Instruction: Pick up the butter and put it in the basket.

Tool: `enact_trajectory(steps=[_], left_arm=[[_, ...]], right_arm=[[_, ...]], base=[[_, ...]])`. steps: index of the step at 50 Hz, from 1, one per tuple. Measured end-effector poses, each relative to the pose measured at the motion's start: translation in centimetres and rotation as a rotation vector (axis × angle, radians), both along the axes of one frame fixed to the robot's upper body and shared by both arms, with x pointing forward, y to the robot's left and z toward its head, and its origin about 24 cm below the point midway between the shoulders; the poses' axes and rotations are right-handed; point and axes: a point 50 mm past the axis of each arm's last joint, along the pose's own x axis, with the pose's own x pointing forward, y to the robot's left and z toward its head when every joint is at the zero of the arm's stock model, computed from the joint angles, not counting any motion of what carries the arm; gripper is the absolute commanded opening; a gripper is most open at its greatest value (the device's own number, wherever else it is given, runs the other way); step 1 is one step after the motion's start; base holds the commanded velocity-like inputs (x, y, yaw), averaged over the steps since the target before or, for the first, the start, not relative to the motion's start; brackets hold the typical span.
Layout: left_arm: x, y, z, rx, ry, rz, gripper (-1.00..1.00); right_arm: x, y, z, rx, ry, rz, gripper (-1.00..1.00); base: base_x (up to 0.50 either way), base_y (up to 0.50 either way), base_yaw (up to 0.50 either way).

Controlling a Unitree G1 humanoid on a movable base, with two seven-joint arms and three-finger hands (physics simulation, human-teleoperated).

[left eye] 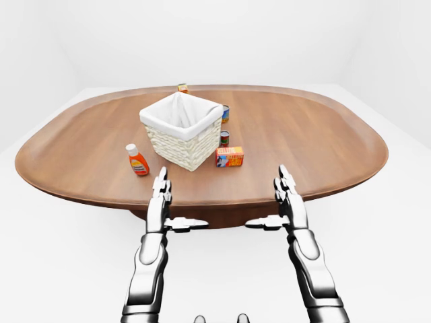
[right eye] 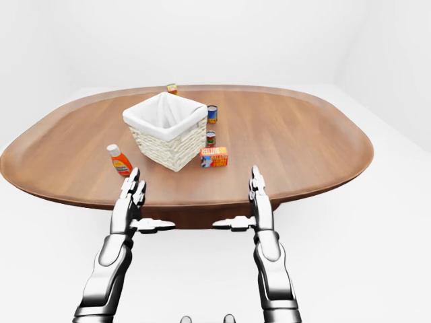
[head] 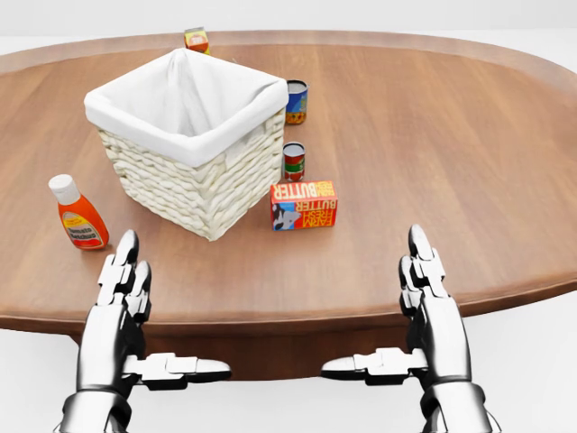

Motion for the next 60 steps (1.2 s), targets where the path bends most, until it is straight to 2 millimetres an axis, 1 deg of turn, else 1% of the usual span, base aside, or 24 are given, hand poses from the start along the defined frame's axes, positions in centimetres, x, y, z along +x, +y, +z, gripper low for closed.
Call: enact_trajectory(steps=[8,16,28,37,43,48,60], left_arm=[[-0.1,0.6,0.8,-0.005,-0.024,0.014,1.0],[0.0,1.3,1.8,0.009,-0.033,0.033,1.0],[0.4,2.3,5.5,0.054,-0.177,0.061,1.0],[0.3,3.1,7.6,0.087,-0.259,0.084,1.0],[0.0,3.3,8.5,0.108,-0.299,0.091,1.0],[-0.2,3.4,9.2,0.125,-0.327,0.093,1.0],[-0.5,3.4,9.7,0.15,-0.351,0.088,1.0]], right_arm=[[-0.2,-0.9,0.2,0.002,-0.012,0.0,1.0],[-0.3,-1.4,1.1,-0.02,-0.041,0.012,1.0],[-0.1,-1.9,3.7,-0.062,-0.095,0.026,1.0],[-0.2,-2.0,6.5,-0.076,-0.212,0.028,1.0],[-0.3,-2.1,8.0,-0.078,-0.275,0.022,1.0],[-0.4,-2.2,8.8,-0.075,-0.311,0.016,1.0],[-0.6,-2.2,9.2,-0.072,-0.332,0.015,1.0]], base=[[0.0,0.0,0.0],[0.0,0.0,0.0],[0.0,0.0,0.0],[0.0,0.0,0.0],[0.0,0.0,0.0],[0.0,0.0,0.0],[0.1,0.15,0.0]])
